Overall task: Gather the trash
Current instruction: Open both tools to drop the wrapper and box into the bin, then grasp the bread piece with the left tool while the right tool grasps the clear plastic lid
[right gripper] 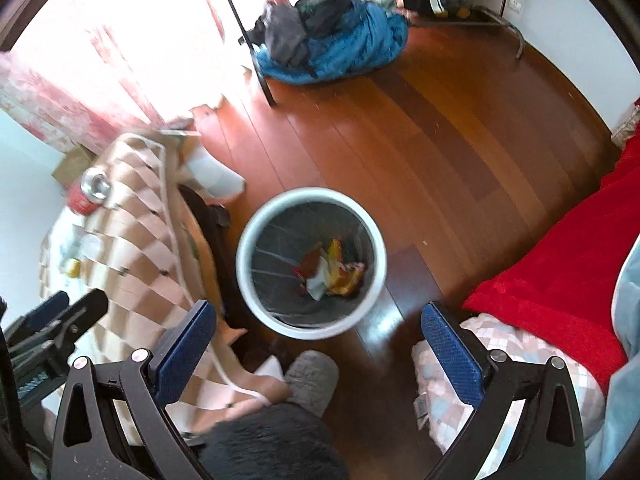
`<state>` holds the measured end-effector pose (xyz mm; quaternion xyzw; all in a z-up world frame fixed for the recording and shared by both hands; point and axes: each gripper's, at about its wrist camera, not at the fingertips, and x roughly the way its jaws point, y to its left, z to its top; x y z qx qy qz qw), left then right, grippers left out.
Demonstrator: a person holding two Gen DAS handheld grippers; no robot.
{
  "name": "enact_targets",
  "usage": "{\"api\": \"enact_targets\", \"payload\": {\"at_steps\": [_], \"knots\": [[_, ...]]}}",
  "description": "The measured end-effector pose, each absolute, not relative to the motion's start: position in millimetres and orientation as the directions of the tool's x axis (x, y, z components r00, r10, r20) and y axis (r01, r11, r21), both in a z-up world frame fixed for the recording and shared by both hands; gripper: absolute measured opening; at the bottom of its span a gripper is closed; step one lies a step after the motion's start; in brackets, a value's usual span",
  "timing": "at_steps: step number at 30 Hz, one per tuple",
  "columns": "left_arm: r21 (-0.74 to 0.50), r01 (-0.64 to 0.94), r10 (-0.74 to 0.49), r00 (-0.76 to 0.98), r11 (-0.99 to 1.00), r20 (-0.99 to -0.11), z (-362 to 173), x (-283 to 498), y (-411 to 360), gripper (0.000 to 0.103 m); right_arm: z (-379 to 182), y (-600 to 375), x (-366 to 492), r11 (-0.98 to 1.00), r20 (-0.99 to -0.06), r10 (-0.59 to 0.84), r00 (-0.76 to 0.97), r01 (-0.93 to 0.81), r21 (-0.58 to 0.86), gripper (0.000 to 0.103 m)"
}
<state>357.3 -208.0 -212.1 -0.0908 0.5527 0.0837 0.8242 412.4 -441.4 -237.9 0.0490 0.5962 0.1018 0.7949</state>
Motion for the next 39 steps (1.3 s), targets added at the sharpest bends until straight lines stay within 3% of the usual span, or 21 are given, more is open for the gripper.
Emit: {"api": "enact_targets", "payload": {"at_steps": [5,9,13,19,25,28,30,35,38,39], "knots": [[-0.094,-0.295,0.049,0.444,0.951,-0.894,-182.5,345.4,-159.1,0.093,-194.0,-397.4,410.7,0.952,-0.910,0.293,0.293,-0.180,0.248,0.103],[-0.038,-0.388,0.148,0.438,0.921,-0.887,-182.0,330.4,-94.4,0.093,-186.7,-331.1,413.7,0.923,-0.904,0.340,0.259,-0.274,0.269,0.103],[0.033,-0.535,0.249,0.338,0.844,-0.908,-215.7,305.7,-4.8,0.093,-207.8,-243.4,416.0,0.885,-0.904,0.376,0.202,-0.369,0.285,0.103],[0.094,-0.672,0.295,0.192,0.735,-0.936,-279.9,271.5,86.7,0.093,-268.9,-109.4,426.6,0.832,-0.922,0.369,0.116,-0.484,0.272,0.102],[0.083,-0.669,0.254,0.163,0.739,-0.953,-323.6,262.3,115.0,0.093,-315.8,-42.7,437.3,0.816,-0.938,0.325,0.121,-0.536,0.214,0.088],[0.063,-0.620,0.230,0.193,0.782,-0.954,-331.7,269.1,108.5,0.092,-330.4,-27.5,441.2,0.813,-0.938,0.322,0.129,-0.545,0.204,0.069],[0.049,-0.590,0.214,0.213,0.806,-0.953,-333.0,277.4,102.0,0.092,-335.1,-24.4,443.4,0.813,-0.936,0.324,0.134,-0.546,0.203,0.047],[-0.007,-0.541,0.169,0.275,0.841,-0.946,-330.1,301.5,84.7,0.092,-334.8,-31.9,440.4,0.809,-0.928,0.336,0.161,-0.554,0.197,0.044],[0.027,-0.500,0.211,0.316,0.866,-0.925,-326.6,314.7,71.6,0.091,-330.8,-41.2,440.9,0.813,-0.929,0.328,0.174,-0.552,0.184,0.044],[0.038,-0.480,0.222,0.332,0.876,-0.917,-325.3,317.3,66.4,0.085,-330.3,-44.1,442.4,0.815,-0.930,0.325,0.173,-0.550,0.183,0.044]]}}
